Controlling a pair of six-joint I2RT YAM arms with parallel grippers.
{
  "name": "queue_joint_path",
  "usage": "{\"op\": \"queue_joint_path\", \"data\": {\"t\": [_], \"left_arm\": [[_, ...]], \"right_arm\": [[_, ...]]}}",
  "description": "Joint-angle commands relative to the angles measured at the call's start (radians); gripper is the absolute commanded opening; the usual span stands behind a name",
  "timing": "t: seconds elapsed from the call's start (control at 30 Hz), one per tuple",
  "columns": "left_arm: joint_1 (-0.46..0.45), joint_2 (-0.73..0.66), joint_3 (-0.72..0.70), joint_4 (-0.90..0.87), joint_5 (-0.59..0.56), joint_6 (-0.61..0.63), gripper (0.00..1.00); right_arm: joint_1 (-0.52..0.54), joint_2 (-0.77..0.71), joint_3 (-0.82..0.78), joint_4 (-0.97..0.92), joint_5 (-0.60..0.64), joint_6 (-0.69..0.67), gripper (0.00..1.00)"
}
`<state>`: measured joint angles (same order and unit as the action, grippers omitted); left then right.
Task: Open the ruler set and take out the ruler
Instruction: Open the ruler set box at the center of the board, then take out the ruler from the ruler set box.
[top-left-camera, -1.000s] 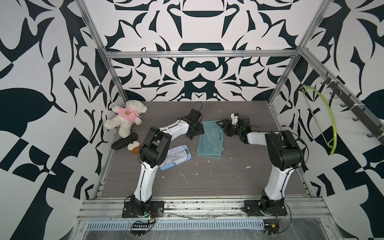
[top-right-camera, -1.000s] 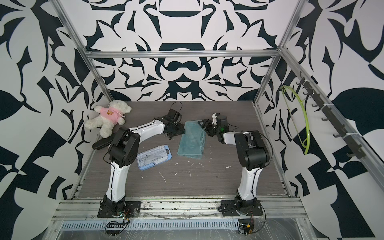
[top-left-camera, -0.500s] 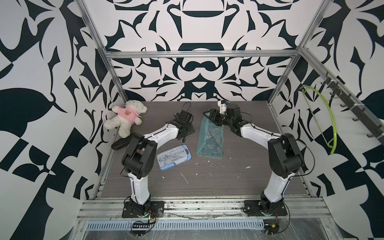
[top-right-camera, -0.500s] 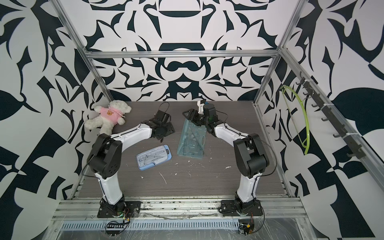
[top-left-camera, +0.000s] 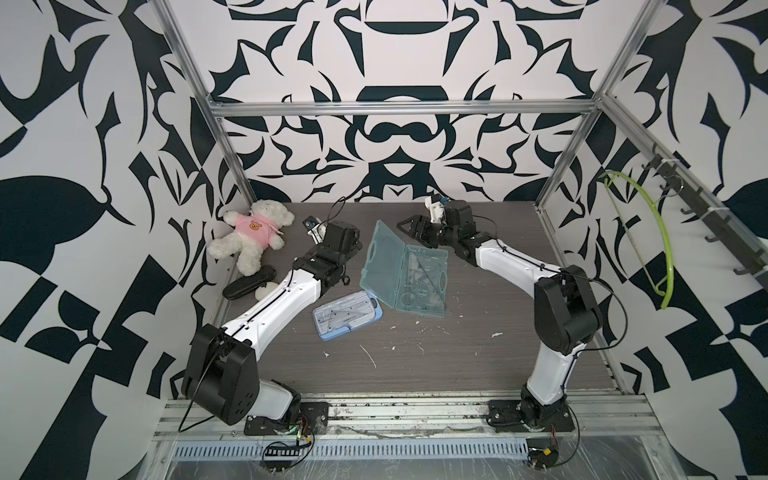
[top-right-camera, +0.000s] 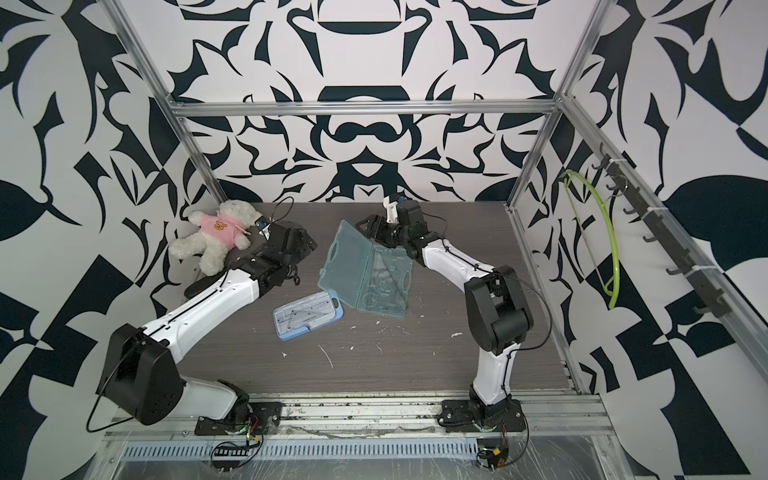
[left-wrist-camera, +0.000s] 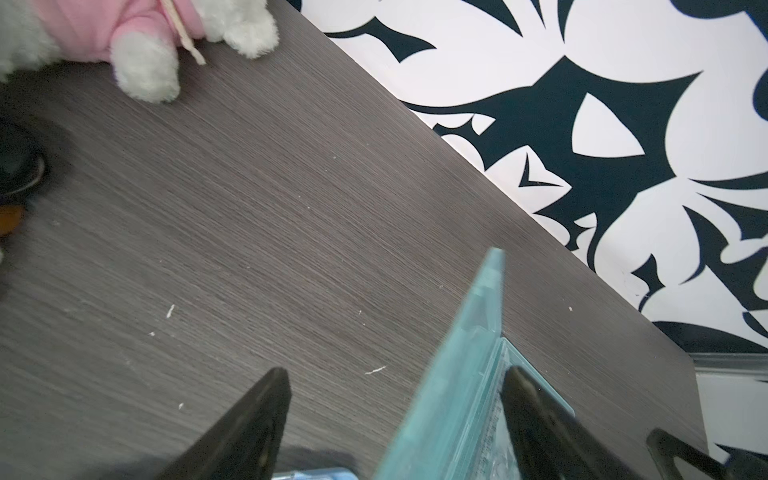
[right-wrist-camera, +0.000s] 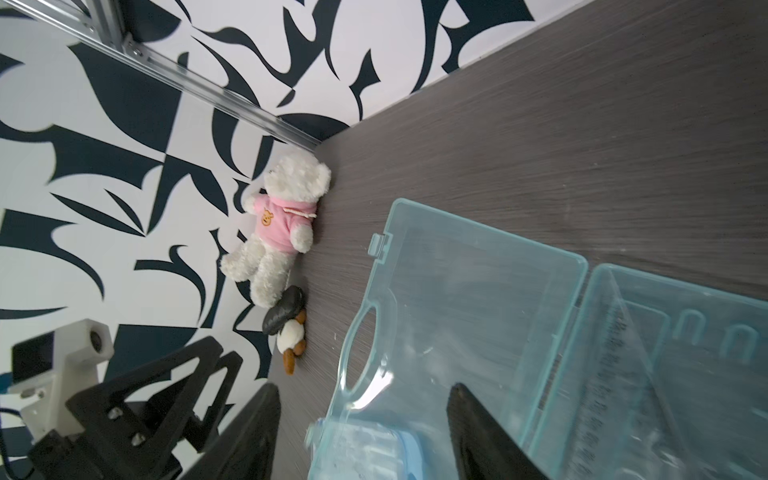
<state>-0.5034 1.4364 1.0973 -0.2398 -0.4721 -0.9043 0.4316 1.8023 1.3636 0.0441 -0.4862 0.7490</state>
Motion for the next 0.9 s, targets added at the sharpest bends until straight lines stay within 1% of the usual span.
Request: {"op": "queue_joint_path", "data": {"t": [0.0,0.03,0.1,0.2,0.23,0.27,0.3,0.43,0.6,0.7,0.87], "left_arm": [[-0.023,0.048,0.062,0.058,0.161,0.125,0.84],[-0.041,0.068,0.097,0.031,0.188,0.159,0.84],[-0.118,0.126,0.186,-0.052,0.211,0.257,0.84],[-0.249,0.209,0.277,-0.157,0.198,0.359,0.84],[-0.285,0.226,0.284,-0.174,0.202,0.374,0.84],[-0.311,0.243,0.277,-0.19,0.21,0.369,0.88],[-0.325,0.249,0.261,-0.196,0.242,0.355,0.88],[-0.333,0.208,0.13,-0.154,0.355,0.279,0.89],[-0.329,0.121,0.002,-0.15,0.389,0.233,0.9],[-0.319,0.091,-0.045,-0.124,0.409,0.224,0.91],[-0.276,0.082,-0.09,-0.069,0.475,0.195,0.91]], "right_arm": [[-0.001,-0.13,0.025,-0.226,0.112,-0.15,0.64],[-0.001,-0.145,0.022,-0.287,0.156,-0.17,0.63],[-0.001,-0.181,-0.004,-0.432,0.28,-0.214,0.6],[-0.001,-0.225,-0.066,-0.542,0.371,-0.267,0.58],[-0.001,-0.233,-0.08,-0.565,0.388,-0.278,0.58],[-0.001,-0.24,-0.093,-0.592,0.403,-0.29,0.58],[-0.001,-0.246,-0.105,-0.61,0.408,-0.303,0.58],[0.007,-0.247,-0.144,-0.639,0.394,-0.349,0.56],[0.057,-0.175,-0.133,-0.661,0.383,-0.427,0.5],[0.088,-0.105,-0.096,-0.68,0.413,-0.476,0.47],[0.103,-0.005,-0.05,-0.674,0.452,-0.519,0.42]]}}
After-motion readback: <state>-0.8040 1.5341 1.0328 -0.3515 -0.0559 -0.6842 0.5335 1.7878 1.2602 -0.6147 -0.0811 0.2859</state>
